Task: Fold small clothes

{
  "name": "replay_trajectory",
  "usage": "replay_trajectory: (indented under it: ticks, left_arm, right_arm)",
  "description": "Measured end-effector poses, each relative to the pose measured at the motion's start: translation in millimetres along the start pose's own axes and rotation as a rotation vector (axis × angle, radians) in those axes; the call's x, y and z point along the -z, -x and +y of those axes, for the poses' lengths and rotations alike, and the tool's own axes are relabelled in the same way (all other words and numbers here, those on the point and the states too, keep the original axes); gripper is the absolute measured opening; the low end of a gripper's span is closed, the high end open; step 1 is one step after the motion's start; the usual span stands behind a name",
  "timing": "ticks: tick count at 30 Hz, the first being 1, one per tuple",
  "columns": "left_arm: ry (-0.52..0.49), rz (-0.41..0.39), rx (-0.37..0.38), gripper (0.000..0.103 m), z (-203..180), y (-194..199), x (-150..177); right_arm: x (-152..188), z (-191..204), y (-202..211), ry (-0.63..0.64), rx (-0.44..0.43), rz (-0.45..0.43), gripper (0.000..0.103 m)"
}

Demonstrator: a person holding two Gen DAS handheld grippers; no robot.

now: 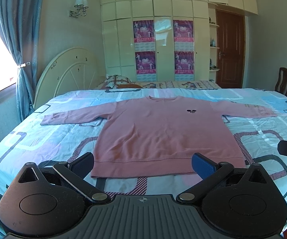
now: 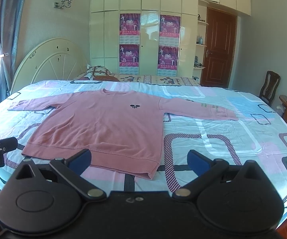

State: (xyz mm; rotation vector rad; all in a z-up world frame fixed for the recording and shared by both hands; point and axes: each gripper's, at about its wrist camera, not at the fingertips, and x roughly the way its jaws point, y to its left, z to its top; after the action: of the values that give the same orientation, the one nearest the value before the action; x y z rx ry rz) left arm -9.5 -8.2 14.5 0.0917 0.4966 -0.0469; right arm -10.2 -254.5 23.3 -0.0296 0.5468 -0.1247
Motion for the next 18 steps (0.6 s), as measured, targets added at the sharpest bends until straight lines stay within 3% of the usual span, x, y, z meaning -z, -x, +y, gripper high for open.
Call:
replay_trajectory:
  ticks: [18]
  left_arm:
    - [0.002, -0.002, -0.004, 0.103, -0.1, -0.2, -0.3]
  right_arm:
    - [-3.0, -2.6, 2.3, -0.002, -0.004, -0.004, 0.103]
